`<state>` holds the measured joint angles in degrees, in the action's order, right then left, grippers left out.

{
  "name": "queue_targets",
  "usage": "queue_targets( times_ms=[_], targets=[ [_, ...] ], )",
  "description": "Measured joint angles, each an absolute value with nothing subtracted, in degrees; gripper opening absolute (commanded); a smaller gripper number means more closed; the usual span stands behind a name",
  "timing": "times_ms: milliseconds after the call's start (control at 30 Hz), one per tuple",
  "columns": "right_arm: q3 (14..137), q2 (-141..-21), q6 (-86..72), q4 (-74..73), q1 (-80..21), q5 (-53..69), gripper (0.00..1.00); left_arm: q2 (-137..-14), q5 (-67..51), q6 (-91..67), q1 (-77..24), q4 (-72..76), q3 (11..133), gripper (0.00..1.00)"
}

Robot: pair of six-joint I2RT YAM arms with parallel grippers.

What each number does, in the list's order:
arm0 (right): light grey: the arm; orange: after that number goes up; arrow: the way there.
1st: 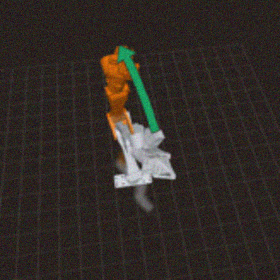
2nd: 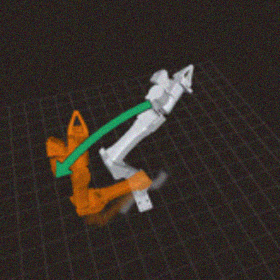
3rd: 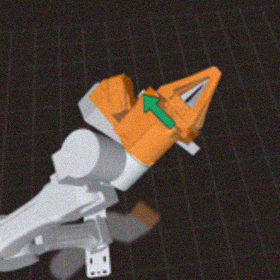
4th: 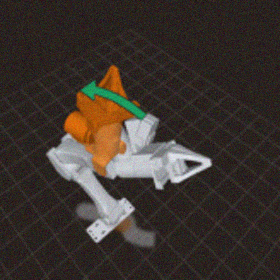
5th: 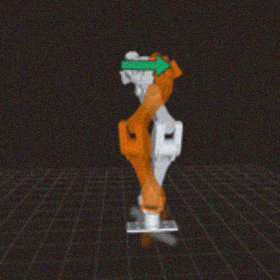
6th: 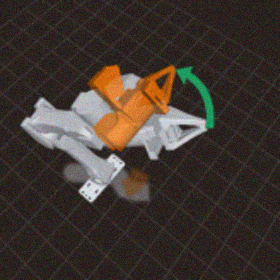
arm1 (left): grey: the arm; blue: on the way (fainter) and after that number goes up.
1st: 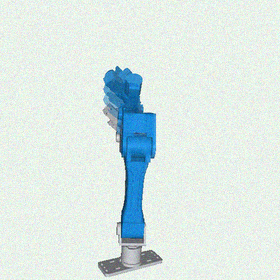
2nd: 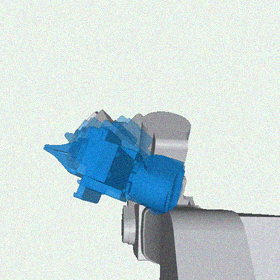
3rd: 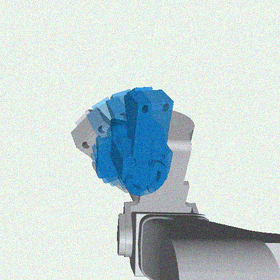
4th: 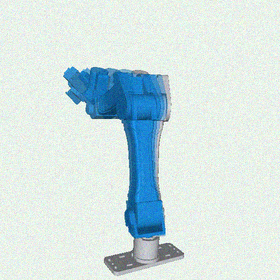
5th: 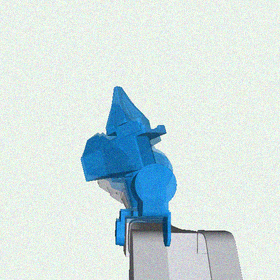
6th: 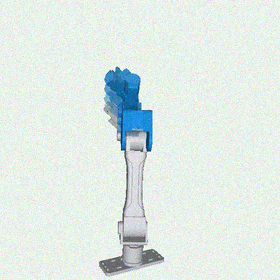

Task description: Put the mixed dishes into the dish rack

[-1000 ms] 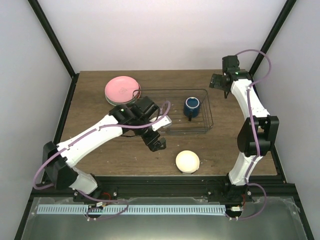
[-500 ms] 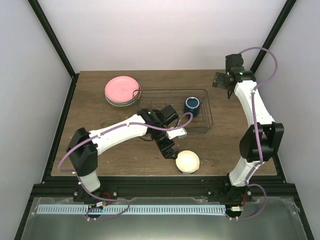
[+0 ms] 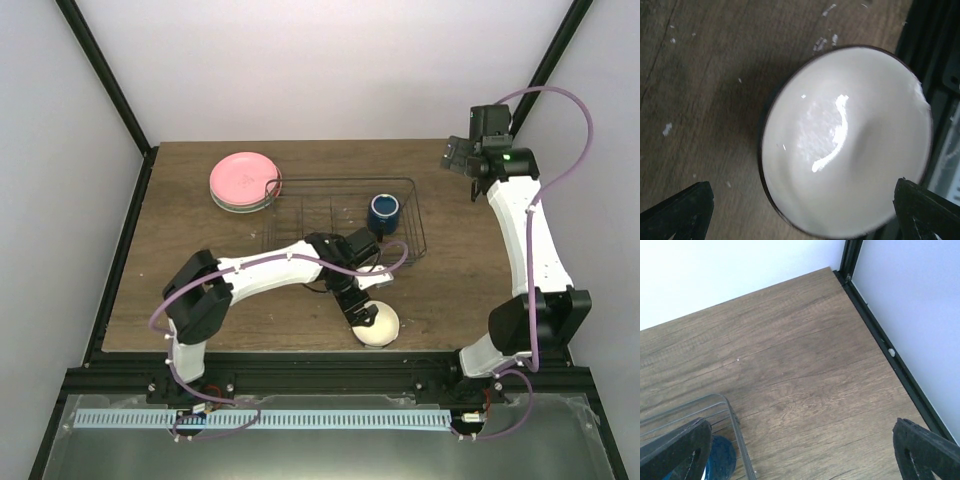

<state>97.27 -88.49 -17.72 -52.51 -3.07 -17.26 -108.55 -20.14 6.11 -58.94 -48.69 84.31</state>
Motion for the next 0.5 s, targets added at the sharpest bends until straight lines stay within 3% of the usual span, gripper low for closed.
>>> queue_targets(
  times_ms=[167,267,333,500],
  targets=[
    [95.6,-85.8,-17.7,-52.8,-3.1,-18.3,1.00,-112.2,-18.0,4.8,-59.8,-44.6,84.7,0.94],
    [94.2,-85.3,-17.7,-53.1,-3.1,-18.4,1.00,-114.4,-16.7,4.4,-60.5,-42.8,85.5,0.84],
    [93.1,-85.1,-17.6,-53.3,-3.1,-18.5,1.00,-115.8,-15.9,4.3,-60.8,-42.0,85.9,0.74],
    [91.7,-84.3,-17.5,-53.8,-3.1,-18.6,1.00,-118.1,-15.1,4.2,-60.9,-41.3,86.0,0.35]
  ],
)
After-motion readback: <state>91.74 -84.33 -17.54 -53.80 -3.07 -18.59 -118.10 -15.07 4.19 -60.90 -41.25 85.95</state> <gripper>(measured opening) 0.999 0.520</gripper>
